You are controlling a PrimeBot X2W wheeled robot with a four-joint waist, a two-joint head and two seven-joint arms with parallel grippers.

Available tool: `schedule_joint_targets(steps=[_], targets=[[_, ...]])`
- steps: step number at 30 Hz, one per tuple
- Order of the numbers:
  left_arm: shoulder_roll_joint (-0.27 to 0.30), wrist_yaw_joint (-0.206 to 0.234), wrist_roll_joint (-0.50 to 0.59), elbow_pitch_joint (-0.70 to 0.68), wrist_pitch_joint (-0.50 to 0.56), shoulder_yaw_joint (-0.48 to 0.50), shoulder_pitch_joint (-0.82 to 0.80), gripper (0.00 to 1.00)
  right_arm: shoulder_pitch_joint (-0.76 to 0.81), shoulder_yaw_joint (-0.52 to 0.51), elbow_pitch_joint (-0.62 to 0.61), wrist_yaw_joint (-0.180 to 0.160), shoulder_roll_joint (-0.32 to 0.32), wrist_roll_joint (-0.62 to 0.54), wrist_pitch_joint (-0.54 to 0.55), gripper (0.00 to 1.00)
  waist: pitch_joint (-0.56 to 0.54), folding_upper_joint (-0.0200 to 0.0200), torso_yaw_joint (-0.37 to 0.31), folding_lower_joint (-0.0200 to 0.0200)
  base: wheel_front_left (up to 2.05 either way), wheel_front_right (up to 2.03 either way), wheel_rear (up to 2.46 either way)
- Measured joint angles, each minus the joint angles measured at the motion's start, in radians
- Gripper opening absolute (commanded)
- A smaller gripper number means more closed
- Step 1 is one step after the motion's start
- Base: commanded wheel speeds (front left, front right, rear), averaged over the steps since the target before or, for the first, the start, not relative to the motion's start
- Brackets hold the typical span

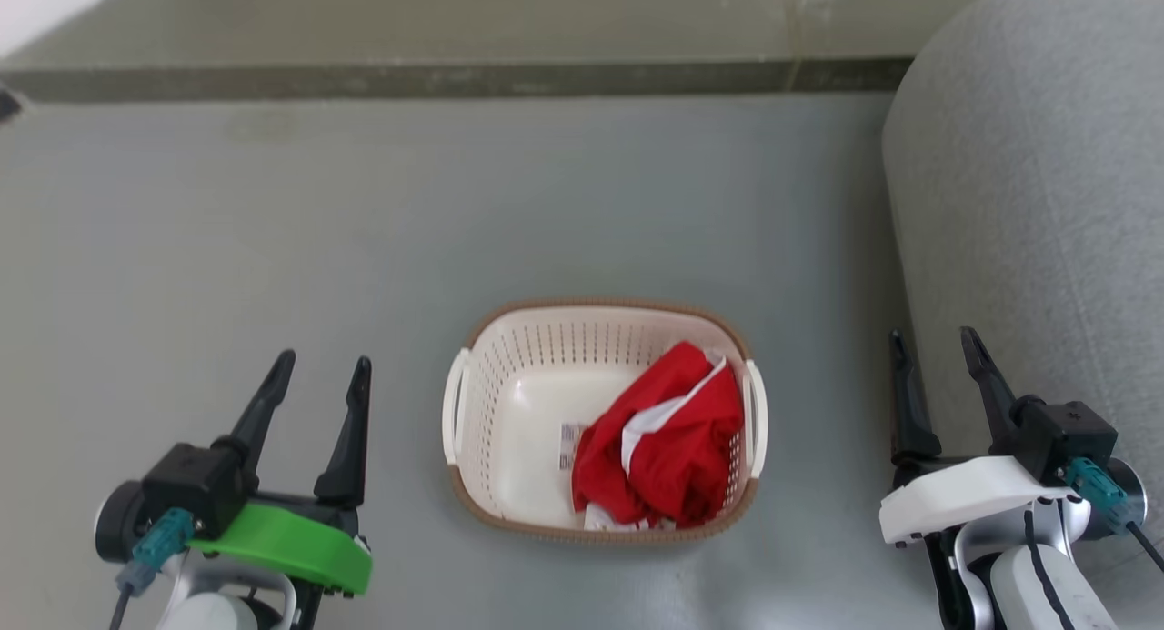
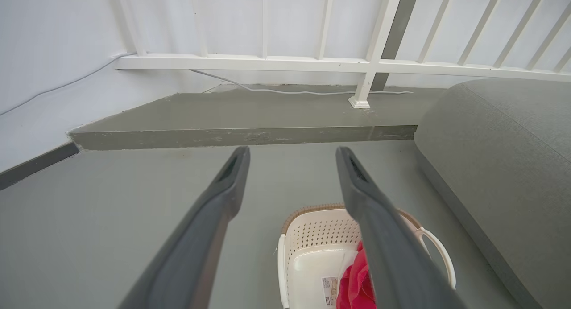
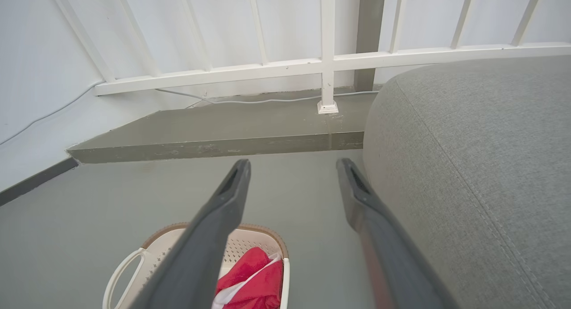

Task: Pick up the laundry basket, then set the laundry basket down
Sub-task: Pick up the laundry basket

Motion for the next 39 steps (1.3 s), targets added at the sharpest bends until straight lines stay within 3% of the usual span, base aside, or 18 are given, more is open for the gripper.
schedule_joint_targets(steps=[19, 39], targets=[[0.007, -0.046, -0.021, 0.03, 0.039, -0.004, -0.116, 1.0, -0.078, -0.002, 0.011, -0.002, 0.006, -0.002, 0.031, 1.0, 0.268, 0.0, 0.009, 0.0001, 0.0, 0.0, 0.0], [0.008, -0.141, -0.078, 0.187, 0.119, -0.019, -0.357, 1.0, -0.269, 0.031, 0.109, -0.008, 0.009, 0.006, 0.041, 1.0, 0.554, 0.0, 0.006, 0.0002, 0.0, 0.0, 0.0]])
